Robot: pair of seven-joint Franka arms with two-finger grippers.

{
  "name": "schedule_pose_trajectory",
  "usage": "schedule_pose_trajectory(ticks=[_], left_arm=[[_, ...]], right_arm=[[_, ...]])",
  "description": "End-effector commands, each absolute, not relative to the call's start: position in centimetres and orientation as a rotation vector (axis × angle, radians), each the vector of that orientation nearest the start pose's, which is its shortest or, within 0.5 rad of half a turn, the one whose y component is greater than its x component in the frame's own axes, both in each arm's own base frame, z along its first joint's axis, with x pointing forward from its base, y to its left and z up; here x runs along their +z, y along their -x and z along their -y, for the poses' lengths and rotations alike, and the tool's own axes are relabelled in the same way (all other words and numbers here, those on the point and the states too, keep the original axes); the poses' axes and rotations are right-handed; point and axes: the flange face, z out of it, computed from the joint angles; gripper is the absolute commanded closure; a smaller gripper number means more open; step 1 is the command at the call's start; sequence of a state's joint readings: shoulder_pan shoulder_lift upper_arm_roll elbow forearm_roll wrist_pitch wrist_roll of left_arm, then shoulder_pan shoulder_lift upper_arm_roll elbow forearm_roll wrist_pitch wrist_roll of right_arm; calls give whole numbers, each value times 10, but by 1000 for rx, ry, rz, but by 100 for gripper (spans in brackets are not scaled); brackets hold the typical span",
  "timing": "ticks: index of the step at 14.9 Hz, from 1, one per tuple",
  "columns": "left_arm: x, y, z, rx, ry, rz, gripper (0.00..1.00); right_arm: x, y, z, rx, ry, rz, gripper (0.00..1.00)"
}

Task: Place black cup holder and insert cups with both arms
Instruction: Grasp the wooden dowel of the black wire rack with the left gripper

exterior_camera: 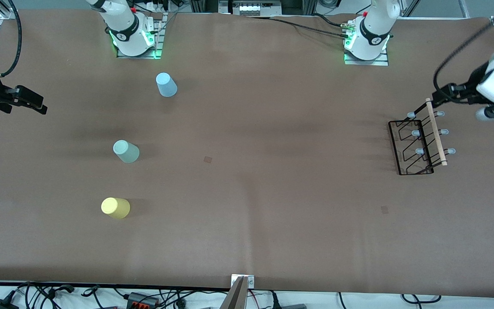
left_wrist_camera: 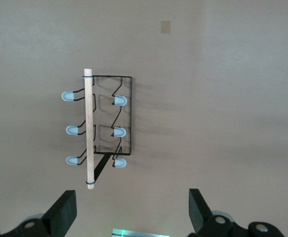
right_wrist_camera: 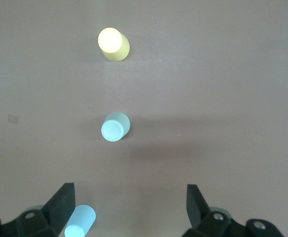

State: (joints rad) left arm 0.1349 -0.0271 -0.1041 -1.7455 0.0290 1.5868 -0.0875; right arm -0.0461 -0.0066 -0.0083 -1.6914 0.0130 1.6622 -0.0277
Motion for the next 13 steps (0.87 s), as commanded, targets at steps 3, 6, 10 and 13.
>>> schedule_pose_trajectory(ticks=[3,6,10,13], left_arm=[[527,-548,-52,262,3131,111,0],[496,-546,-86,180,3140,2,0],[443,-512,-122,74,3131,-17,0],[411,-501,-130,39,3127,-55,0]], right_arm=[[581,-556,29,43,3141,-17,0],[580,-557,29,41,3142,-17,0],[577,-558,29,48,3141,-17,0],[577,-558,29,46,3141,-17,0]])
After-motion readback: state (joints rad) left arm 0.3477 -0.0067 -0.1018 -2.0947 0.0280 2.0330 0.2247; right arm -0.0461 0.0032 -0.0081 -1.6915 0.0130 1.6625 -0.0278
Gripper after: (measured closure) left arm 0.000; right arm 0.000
